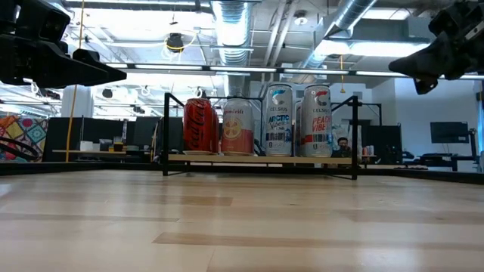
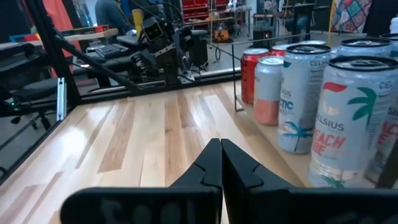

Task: Place canned beverage on shelf
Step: Return to Home Position

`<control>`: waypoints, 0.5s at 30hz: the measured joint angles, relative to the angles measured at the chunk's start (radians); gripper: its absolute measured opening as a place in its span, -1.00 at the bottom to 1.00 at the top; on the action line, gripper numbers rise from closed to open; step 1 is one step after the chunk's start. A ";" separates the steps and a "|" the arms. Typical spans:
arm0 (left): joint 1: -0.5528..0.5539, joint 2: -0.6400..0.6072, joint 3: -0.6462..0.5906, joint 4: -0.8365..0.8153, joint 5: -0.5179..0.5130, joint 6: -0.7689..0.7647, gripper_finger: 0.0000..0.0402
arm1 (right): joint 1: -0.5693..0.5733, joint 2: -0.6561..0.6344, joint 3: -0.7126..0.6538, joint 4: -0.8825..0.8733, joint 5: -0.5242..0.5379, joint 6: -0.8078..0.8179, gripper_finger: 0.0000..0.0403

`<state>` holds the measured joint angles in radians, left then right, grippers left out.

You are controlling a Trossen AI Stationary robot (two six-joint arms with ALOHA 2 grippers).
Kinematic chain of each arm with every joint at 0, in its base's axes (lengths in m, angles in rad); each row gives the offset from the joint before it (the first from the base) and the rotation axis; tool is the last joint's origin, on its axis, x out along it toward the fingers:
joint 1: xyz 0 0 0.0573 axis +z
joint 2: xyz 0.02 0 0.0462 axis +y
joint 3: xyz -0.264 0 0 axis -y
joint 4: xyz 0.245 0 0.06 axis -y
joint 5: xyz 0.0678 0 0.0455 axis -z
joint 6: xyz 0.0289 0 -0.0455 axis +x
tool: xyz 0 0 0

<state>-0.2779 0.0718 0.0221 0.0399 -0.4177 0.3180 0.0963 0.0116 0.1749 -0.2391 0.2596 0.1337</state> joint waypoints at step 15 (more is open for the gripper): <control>0.000 0.000 0.000 0.000 -0.001 0.000 0.48 | -0.004 -0.009 -0.128 0.192 -0.056 0.017 -0.89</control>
<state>-0.2780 0.0719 0.0221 0.0399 -0.4183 0.3180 0.0928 0.0026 0.0467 -0.0469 0.2035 0.1509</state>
